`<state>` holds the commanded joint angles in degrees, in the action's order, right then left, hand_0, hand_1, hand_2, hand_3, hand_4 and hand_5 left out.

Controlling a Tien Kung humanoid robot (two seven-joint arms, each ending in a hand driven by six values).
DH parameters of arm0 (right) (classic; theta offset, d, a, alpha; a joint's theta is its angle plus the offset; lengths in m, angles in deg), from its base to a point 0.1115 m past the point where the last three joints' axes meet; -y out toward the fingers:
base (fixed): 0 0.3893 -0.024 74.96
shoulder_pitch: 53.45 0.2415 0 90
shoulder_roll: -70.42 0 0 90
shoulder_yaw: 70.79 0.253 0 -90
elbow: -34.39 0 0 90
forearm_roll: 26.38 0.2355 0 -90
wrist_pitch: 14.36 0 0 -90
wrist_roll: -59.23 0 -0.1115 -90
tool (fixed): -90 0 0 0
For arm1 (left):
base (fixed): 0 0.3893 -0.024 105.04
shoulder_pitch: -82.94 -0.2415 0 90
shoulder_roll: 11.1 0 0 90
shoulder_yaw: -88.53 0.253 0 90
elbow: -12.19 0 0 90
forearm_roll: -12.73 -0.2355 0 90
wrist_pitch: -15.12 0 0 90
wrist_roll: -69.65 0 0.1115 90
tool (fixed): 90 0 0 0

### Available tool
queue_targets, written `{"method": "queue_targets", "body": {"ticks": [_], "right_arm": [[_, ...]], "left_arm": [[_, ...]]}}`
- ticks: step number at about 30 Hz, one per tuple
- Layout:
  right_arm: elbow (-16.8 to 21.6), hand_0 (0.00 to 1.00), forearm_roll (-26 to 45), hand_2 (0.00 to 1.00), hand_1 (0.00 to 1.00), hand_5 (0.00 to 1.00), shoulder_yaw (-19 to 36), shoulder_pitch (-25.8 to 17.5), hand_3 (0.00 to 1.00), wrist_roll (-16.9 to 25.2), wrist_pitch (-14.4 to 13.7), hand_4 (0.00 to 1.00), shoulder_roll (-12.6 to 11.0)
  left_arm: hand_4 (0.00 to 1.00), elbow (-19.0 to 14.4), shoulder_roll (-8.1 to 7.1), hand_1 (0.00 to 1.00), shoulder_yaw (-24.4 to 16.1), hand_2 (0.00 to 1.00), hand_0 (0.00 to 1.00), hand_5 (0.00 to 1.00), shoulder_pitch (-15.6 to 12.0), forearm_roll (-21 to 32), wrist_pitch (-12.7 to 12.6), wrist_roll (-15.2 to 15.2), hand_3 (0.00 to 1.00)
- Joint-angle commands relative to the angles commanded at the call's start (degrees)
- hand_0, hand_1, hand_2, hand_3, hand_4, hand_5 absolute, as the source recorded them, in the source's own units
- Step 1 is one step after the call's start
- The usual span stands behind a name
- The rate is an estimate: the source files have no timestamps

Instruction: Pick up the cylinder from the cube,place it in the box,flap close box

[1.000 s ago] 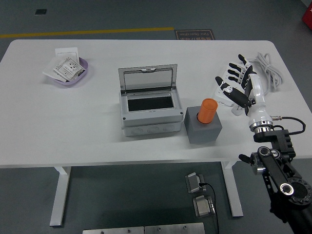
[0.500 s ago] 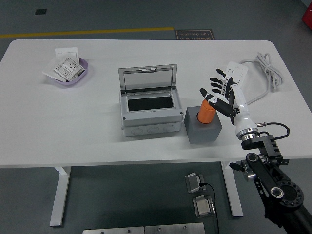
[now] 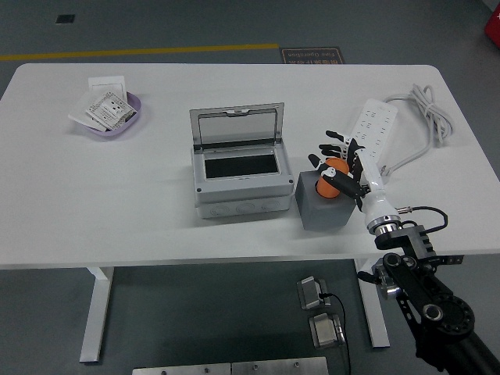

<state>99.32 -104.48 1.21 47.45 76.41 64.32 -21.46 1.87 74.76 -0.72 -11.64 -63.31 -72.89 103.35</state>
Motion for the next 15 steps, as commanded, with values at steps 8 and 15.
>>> {"method": "queue_targets", "body": {"ticks": [8,15], "right_arm": [[-0.8,0.659,0.3,0.628,0.664,0.328,-0.9,-0.1,0.748,0.0,-0.3,0.872,0.1],[-1.1,0.657,0.3,0.624,0.664,0.274,-1.4,-0.1,0.743,0.1,-0.6,0.828,-0.1]], "left_arm": [[0.822,0.0,-0.03,0.773,0.4,0.752,0.776,0.646,0.1,0.1,-0.2,-0.6,0.884],[0.821,0.0,0.0,0.774,1.1,0.751,0.77,0.644,0.3,0.8,-0.8,-1.8,0.879]]}}
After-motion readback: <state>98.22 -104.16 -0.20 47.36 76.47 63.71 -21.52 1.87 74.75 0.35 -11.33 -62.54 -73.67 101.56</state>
